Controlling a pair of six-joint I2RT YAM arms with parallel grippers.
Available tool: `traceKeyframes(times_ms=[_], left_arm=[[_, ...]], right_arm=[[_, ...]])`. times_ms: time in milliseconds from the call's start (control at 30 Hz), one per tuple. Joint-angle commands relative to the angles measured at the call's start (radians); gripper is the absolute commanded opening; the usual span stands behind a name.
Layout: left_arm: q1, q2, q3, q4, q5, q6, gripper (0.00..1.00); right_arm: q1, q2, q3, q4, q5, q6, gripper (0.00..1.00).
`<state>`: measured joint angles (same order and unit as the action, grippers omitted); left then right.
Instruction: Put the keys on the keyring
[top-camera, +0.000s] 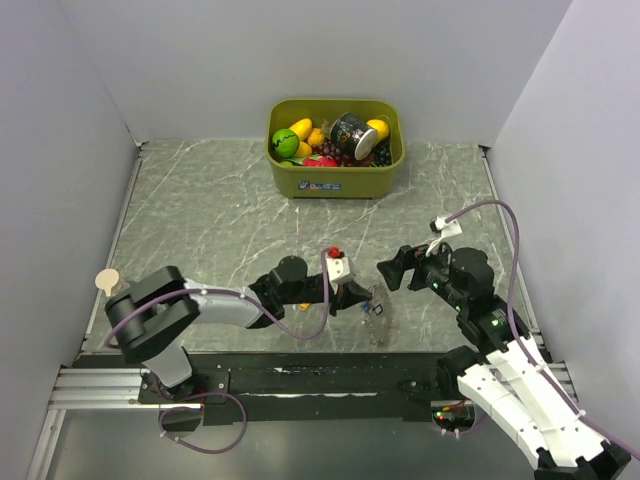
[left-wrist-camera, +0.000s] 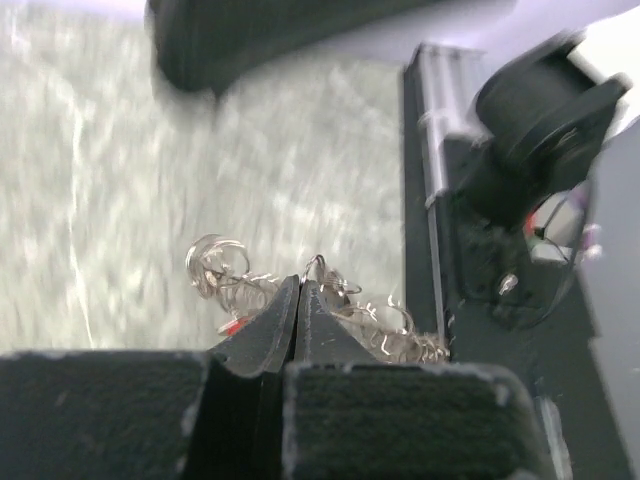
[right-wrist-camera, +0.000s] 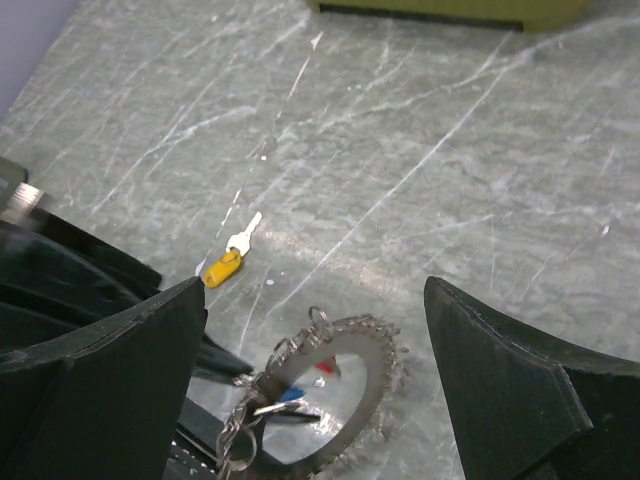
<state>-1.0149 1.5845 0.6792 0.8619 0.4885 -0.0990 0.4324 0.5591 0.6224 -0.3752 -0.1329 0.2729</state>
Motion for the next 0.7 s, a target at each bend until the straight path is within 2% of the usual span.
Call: traceKeyframes(times_ms=[0, 67, 267, 300, 367, 500, 667], left_arm=[[-0.005, 0.07, -0.085, 0.252, -0.083, -0.08, 0.02], [-0.004, 0.086, -0.124, 0.272, -0.114, -0.085, 0.02], [-0.017, 0.088, -0.19, 0.227, -0.131, -0.125, 0.15], [-0.022, 0.082, -0.193, 0.214, -0.145, -0.12, 0.25], [-0.039, 0.075, -0.198, 0.186, -0.166, -0.111, 0.35], [-0.054, 0.043, -0.194, 0.114, -0.218, -0.074, 0.63], [-0.053, -0.029, -0.204, 0.079, -0.352, -0.053, 0.74]], right_arm=[[-0.012, 0.036, -0.007, 0.032, -0.013, 0.041, 0.96], [-0.014, 0.057, -0.012, 0.036, -0.031, 0.052, 0.96], [-0.014, 0.116, -0.02, 0.044, -0.076, 0.058, 0.96], [-0.014, 0.128, -0.02, 0.047, -0.082, 0.058, 0.96], [-0.015, 0.165, -0.021, 0.048, -0.099, 0.052, 0.96], [-0.014, 0.226, -0.018, 0.05, -0.102, 0.054, 0.97], [-0.014, 0.295, 0.003, 0.027, -0.07, 0.06, 0.97]])
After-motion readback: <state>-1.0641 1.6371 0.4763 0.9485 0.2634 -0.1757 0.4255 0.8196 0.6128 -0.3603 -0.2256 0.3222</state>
